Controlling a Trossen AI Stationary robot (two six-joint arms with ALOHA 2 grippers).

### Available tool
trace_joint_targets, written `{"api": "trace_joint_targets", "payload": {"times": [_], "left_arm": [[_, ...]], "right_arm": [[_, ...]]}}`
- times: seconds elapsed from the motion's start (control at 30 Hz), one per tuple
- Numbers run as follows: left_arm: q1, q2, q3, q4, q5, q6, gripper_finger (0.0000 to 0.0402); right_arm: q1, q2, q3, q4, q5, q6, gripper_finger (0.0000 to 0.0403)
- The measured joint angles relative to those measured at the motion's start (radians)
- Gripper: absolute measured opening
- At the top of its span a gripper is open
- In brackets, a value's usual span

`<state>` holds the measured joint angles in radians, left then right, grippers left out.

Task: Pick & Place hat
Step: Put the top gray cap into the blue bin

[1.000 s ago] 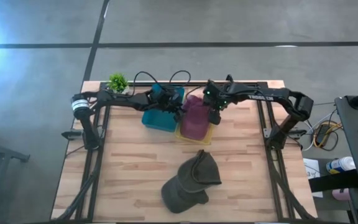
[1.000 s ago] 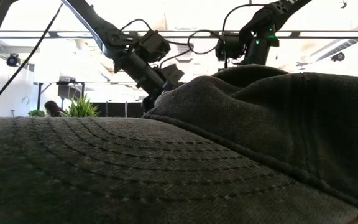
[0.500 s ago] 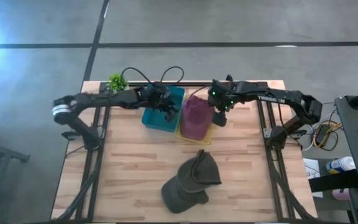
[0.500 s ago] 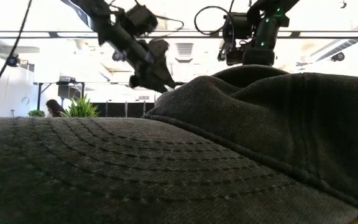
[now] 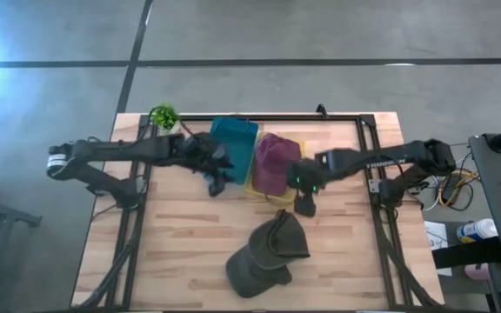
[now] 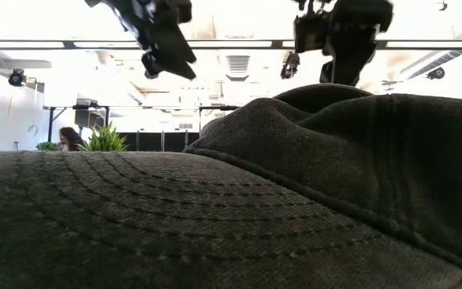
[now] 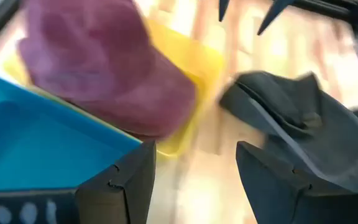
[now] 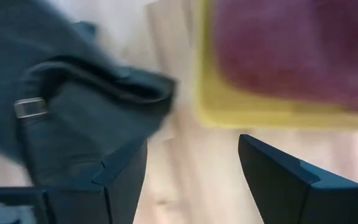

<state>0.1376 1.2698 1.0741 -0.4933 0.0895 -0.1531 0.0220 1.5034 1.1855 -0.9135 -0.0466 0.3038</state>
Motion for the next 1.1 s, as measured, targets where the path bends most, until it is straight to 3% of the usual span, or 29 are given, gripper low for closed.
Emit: {"api": "trace_joint_targets", "payload": {"times": [0.4,0.6,0.7,0.83,0.93,1.1], "left_arm": [[-0.267,-0.029,-0.127,0.025,-0.002,-0.071,0.0216],[-0.379,-0.017,-0.166,0.085,-0.007,-0.145,0.0216],[-0.42,0.001,-0.168,0.099,-0.09,-0.133,0.0216],[-0.425,0.013,-0.168,0.106,-0.285,-0.163,0.0216],[-0.396,0.016,-0.168,0.107,-0.384,-0.092,0.0216],[-0.226,0.041,-0.168,0.108,-0.368,-0.018,0.0216]], "right_arm": [[0.379,0.055,-0.012,0.012,0.054,0.534,0.0247],[0.51,0.091,-0.013,0.029,0.052,0.651,0.0247],[0.547,0.114,-0.013,0.042,0.059,0.658,0.0247],[0.582,0.142,-0.014,0.067,0.074,0.657,0.0247],[0.617,0.159,-0.014,0.082,0.102,0.668,0.0247],[0.657,0.166,-0.014,0.083,0.205,0.7,0.0247]]}}
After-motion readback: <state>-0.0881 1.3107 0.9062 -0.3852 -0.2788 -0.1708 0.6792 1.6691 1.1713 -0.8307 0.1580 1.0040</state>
